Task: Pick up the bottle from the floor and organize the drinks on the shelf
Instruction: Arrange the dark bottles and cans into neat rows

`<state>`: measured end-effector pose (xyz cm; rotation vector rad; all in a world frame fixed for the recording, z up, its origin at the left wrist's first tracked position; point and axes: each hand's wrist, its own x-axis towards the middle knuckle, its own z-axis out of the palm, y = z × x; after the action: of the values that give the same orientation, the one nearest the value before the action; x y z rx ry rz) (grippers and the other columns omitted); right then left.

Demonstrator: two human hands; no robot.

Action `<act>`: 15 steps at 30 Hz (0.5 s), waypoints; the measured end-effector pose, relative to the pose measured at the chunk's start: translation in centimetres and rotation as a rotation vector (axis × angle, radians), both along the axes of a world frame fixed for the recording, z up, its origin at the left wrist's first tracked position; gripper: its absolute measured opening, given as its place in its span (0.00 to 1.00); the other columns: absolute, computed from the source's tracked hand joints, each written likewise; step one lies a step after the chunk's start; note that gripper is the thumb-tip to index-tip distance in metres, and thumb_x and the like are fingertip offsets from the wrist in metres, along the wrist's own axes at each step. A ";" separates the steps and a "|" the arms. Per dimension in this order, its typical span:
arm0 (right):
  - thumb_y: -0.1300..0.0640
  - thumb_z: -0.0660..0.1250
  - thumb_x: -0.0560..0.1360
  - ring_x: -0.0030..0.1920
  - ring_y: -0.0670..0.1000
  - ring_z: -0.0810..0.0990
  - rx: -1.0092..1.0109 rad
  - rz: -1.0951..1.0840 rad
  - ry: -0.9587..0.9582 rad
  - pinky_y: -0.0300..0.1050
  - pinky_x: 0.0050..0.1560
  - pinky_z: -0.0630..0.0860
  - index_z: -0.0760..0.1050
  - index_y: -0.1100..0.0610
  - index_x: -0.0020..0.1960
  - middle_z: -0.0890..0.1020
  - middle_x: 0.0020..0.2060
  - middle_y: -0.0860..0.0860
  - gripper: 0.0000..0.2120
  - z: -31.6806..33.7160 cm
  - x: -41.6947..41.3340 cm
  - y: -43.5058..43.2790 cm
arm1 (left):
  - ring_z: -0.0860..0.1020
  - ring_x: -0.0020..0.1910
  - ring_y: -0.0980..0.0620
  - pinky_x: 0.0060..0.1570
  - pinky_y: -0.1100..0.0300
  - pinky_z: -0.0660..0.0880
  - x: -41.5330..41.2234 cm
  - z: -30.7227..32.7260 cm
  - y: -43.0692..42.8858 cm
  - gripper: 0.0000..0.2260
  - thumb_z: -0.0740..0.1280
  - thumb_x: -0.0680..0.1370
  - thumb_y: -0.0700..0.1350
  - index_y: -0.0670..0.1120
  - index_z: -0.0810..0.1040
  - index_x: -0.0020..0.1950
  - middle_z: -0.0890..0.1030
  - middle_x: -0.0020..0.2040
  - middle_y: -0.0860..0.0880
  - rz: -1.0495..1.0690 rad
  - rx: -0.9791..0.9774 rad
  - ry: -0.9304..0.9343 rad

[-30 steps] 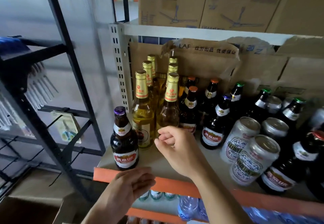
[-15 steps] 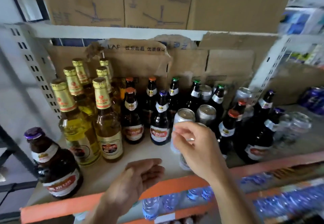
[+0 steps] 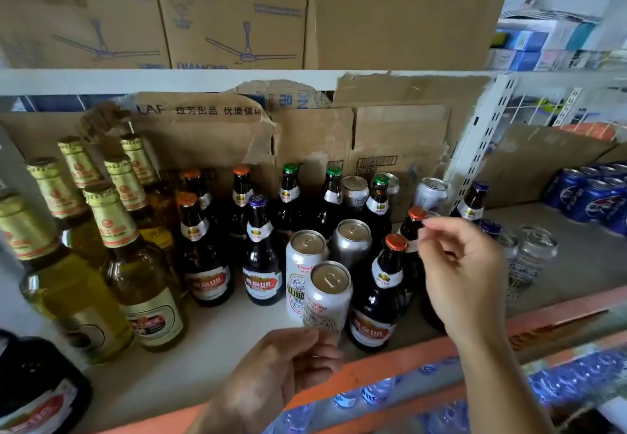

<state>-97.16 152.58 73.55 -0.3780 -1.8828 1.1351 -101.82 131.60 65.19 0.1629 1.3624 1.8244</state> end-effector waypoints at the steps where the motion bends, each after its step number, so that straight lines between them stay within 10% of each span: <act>1: 0.64 0.69 0.74 0.41 0.34 0.80 -0.018 -0.039 -0.015 0.23 0.39 0.71 0.80 0.52 0.47 0.83 0.39 0.41 0.08 0.0 -0.4 0.8 | 0.84 0.39 0.47 0.37 0.60 0.80 0.0 0.0 0.2 0.15 0.68 0.66 0.44 0.36 0.84 0.47 0.84 0.44 0.38 0.006 -0.007 -0.010; 15: 0.65 0.69 0.73 0.43 0.43 0.80 0.141 0.032 0.003 0.31 0.44 0.73 0.81 0.60 0.49 0.82 0.41 0.49 0.06 1.3 -3.3 -0.5 | 0.82 0.37 0.45 0.37 0.58 0.79 0.2 0.5 -0.8 0.13 0.65 0.66 0.42 0.36 0.84 0.43 0.83 0.41 0.37 0.213 -0.026 -0.067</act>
<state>-100.51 152.04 74.85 -0.2674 -1.9597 1.0158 -101.61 130.77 65.67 -0.0587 1.3995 1.9671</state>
